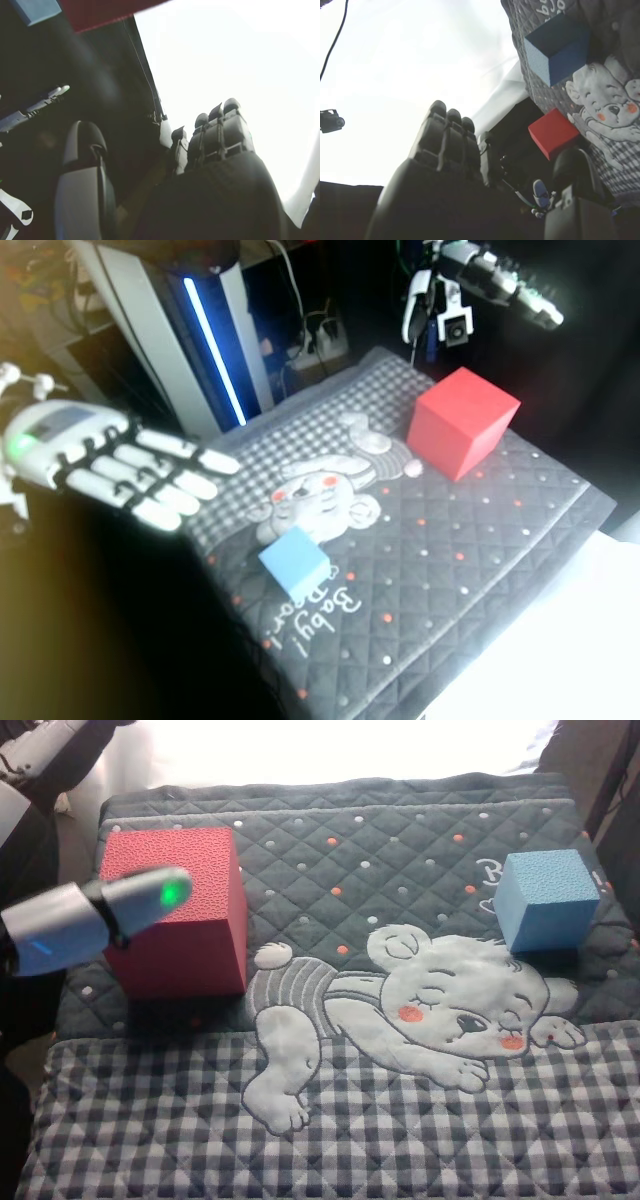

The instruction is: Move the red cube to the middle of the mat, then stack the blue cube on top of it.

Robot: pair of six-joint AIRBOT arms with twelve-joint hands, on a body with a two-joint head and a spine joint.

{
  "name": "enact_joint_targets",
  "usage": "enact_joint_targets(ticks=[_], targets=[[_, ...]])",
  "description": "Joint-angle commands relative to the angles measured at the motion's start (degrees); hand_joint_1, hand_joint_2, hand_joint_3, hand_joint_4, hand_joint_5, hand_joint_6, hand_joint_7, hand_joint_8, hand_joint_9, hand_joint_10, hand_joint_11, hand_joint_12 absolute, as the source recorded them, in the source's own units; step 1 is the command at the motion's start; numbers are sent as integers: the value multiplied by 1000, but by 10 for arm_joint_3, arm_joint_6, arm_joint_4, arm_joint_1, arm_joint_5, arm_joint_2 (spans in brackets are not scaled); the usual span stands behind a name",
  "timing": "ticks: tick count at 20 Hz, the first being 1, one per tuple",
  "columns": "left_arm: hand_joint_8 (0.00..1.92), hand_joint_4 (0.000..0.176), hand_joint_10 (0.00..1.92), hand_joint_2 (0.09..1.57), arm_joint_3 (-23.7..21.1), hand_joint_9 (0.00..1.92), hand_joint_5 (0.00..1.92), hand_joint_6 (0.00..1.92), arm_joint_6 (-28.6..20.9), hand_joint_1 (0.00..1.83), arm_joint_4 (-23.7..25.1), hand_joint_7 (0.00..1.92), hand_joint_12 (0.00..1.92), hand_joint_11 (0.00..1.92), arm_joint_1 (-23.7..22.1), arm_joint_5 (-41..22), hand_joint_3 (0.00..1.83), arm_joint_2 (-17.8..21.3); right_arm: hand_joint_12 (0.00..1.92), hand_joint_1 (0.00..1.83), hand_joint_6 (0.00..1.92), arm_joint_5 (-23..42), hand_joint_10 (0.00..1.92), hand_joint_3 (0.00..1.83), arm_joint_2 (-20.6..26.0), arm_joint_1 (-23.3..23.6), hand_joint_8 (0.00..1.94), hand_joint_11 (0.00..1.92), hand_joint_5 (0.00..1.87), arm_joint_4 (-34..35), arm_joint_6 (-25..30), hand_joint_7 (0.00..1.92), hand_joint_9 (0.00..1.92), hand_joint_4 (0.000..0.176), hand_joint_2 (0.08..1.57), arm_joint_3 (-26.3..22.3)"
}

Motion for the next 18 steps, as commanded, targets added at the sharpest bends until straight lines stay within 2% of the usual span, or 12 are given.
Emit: enact_joint_targets(ticks=[1, 2, 3, 4, 6, 7, 8, 9, 10, 12, 17, 18], targets=[[0, 78, 0, 1014, 5, 0, 0, 0, 6, 705, 1, 0, 0, 0, -12, -33, 0, 1, 154, 392, 0, 65, 0, 2, 0, 10, 0, 0, 0, 7, -2, 0, 0, 0, 1299, 4], [0, 78, 0, 1014, 6, 0, 0, 0, 7, 705, 0, 0, 0, 0, -14, -25, 0, 1, 154, 392, 0, 64, 0, 2, 0, 10, 0, 0, 0, 7, -2, 0, 0, 0, 1299, 5], [0, 103, 0, 1004, 11, 0, 0, 0, 13, 700, -4, 0, 0, 0, -26, 4, 0, -2, 143, 389, 0, 58, 0, 2, -1, 11, 0, 0, 0, 7, -2, 0, 0, 0, 1300, 5], [0, 79, 0, 978, 16, 0, 0, 0, 18, 726, -9, 0, 0, 0, -36, 29, 0, -5, 146, 379, 0, 53, 0, 1, -1, 12, 0, 0, 0, 7, -2, 0, 0, 0, 1300, 5], [0, 84, 0, 929, 27, 0, 0, 0, 30, 768, -13, 0, 0, 0, -59, 83, 0, -14, 399, 406, 0, 46, 0, 0, -5, 12, 0, 0, 0, 7, -2, 0, 0, 0, 1292, 6], [0, 76, 0, 905, 31, 0, 0, 0, 38, 792, -14, 0, 0, 0, -69, 107, 0, -17, 430, 456, 0, 42, 0, 0, -7, 12, 0, 0, 0, 7, -2, 0, 0, 0, 1283, 7], [0, 81, 0, 878, 33, 0, 0, 0, 47, 796, -14, 0, 0, 0, -77, 129, 0, -19, 435, 495, 0, 39, 0, 0, -8, 13, 0, 0, 0, 7, -2, 0, 0, 0, 1278, 8], [0, 87, 0, 865, 34, 0, 0, 0, 56, 812, -14, 0, 0, 0, -84, 150, 0, -19, 308, 487, 0, 35, 0, 0, -9, 14, 0, 0, 0, 7, -2, 0, 0, 0, 1277, 9], [0, 116, 0, 835, 37, 0, 0, 0, 65, 808, -15, 0, 0, 0, -89, 172, 0, -20, 189, 457, 0, 33, 0, 0, -11, 14, 0, 0, 0, 7, -2, 0, 0, 0, 1281, 10], [0, 123, 0, 808, 43, 0, 0, 0, 81, 808, -21, 0, 0, 0, -97, 206, 0, -24, 7, 431, 0, 31, 0, 1, -14, 15, 0, 0, 0, 7, -2, 0, 0, 0, 1287, 11], [0, 78, 0, 840, 78, 0, 0, 0, 126, 920, -27, 0, 0, 0, -147, 325, 0, -51, 0, 390, 0, 27, 0, 3, -26, 14, 0, 0, 0, 7, 2, 0, 0, 0, 1297, 15], [0, 82, 0, 855, 85, 0, 0, 0, 128, 934, -27, 0, 0, 0, -152, 341, 0, -58, 0, 392, 0, 26, 0, 0, -28, 14, 0, 0, 0, 7, 3, 0, 0, 0, 1292, 16]])
